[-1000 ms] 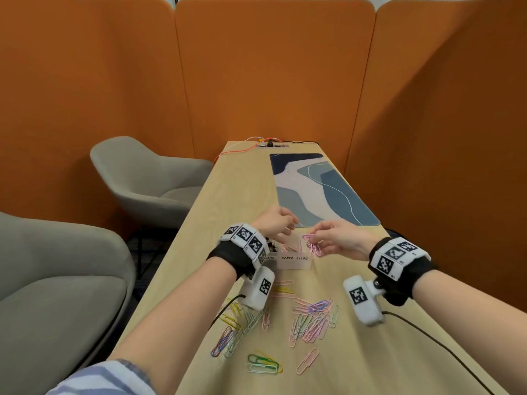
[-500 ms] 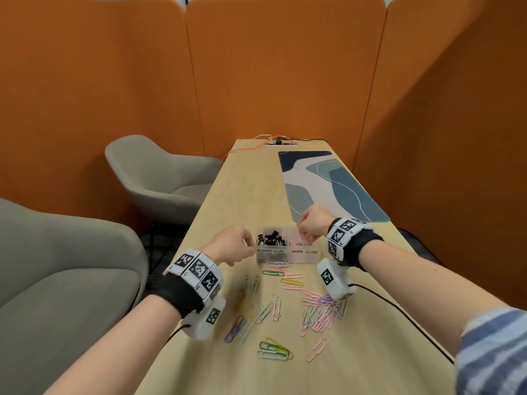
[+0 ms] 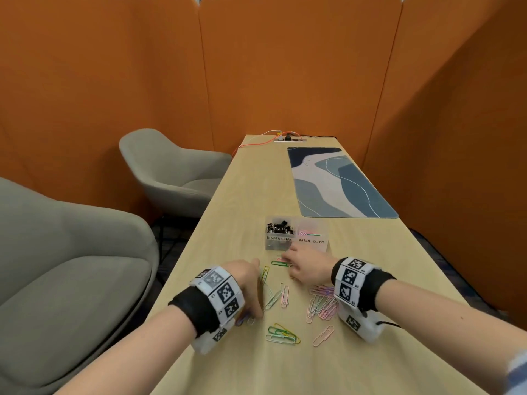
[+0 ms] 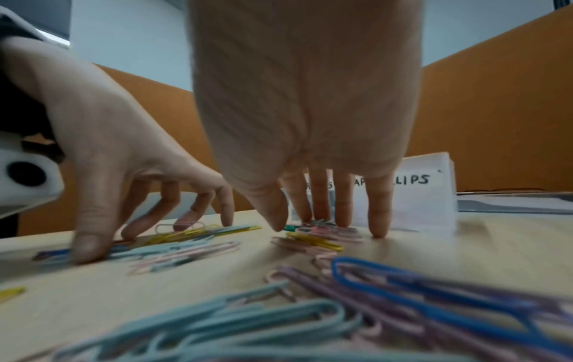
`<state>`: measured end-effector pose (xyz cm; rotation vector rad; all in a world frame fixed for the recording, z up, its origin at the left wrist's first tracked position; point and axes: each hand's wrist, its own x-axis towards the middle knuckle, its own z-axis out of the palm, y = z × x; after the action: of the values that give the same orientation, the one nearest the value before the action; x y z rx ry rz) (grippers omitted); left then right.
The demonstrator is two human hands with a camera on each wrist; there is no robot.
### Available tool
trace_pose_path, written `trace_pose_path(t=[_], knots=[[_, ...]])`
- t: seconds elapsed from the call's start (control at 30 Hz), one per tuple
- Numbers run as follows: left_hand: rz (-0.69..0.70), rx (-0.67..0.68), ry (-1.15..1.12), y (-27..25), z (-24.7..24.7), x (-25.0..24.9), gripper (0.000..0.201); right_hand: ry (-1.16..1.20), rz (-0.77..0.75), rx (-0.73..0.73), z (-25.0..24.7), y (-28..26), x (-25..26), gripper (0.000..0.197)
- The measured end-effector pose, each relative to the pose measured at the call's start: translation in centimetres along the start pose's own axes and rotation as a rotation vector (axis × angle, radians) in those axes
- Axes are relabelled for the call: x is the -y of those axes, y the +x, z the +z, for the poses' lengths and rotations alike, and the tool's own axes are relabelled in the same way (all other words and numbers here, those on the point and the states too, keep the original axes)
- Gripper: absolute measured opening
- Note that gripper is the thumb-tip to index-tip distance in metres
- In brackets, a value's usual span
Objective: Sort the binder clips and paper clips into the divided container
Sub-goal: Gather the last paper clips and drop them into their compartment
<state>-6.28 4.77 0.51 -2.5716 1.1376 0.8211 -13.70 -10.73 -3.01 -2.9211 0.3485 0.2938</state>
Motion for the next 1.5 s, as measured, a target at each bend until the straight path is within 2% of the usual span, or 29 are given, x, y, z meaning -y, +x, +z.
trace_pose_path(t=[0.1,0.23,0.3,0.4,0.47,0.53,0.57,0.63,0.73,0.8,0.87,0.93,1.0,1.1,1.17,1.23,1.4,1.5], knots=[[0.026,-0.024,-0.086,0.0,-0.2,-1.2,0.075,0.024,-0.037,-0.003,0.4,-1.3,-0.5,0.039],[0.107,-0.044,-0.178,1.0,-0.5,-2.5,0.065,0.133,-0.08,0.016,-0.1,-4.3,-1.6,0.038],[0.139,-0.041,-0.263,1.4,-0.7,-2.7,0.063,0.232,0.013,-0.023,-0.9,-5.6,-2.9,0.037],[0.145,-0.087,-0.312,1.2,-1.3,-1.6,0.058,0.223,0.247,-0.044,-2.1,-7.3,-5.4,0.03],[0.095,-0.119,-0.249,0.8,-1.4,-0.1,0.056,0.294,0.4,0.084,-2.3,-8.6,-6.3,0.033],[0.01,-0.116,-0.171,0.3,-1.1,1.3,0.055,0.401,0.488,0.223,-2.1,-9.4,-6.0,0.049],[-0.024,-0.111,-0.131,0.2,-0.9,1.8,0.053,0.438,0.499,0.249,-1.9,-9.5,-5.5,0.054],[-0.048,-0.095,-0.115,0.2,-0.5,1.8,0.052,0.481,0.466,0.206,-1.0,-8.9,-4.3,0.057],[0.007,-0.083,-0.223,1.0,0.0,0.5,0.051,0.532,0.362,0.112,0.0,-6.9,-2.3,0.056],[0.041,-0.062,-0.314,1.2,0.0,-0.5,0.049,0.539,0.306,0.106,-0.3,-6.1,-1.5,0.062],[0.066,-0.053,-0.323,0.9,-0.2,-1.0,0.056,0.368,0.233,0.138,-1.2,-5.9,-1.6,0.079],[0.052,-0.048,-0.185,0.4,-0.1,-0.9,0.084,0.118,0.153,0.188,-1.7,-6.2,-2.1,0.102],[0.017,0.014,-0.015,0.3,0.6,-0.9,0.11,-0.026,0.09,0.261,-1.6,-6.6,-2.2,0.119],[0.036,0.036,0.066,0.5,1.8,-1.8,0.129,-0.078,0.04,0.318,-0.8,-6.2,-2.1,0.125],[0.07,-0.046,0.07,0.9,2.2,-2.6,0.129,-0.05,0.014,0.278,-0.6,-5.4,-1.9,0.122],[0.094,-0.109,0.024,1.3,2.2,-3.4,0.118,-0.017,-0.012,0.218,-0.6,-4.7,-1.8,0.113],[0.136,-0.156,-0.104,2.0,1.1,-4.1,0.074,0.014,-0.047,0.098,-0.8,-4.2,-1.6,0.059],[0.188,-0.23,-0.151,3.0,0.6,-4.1,0.061,0.007,-0.037,0.03,-0.6,-4.1,-1.7,0.041]])
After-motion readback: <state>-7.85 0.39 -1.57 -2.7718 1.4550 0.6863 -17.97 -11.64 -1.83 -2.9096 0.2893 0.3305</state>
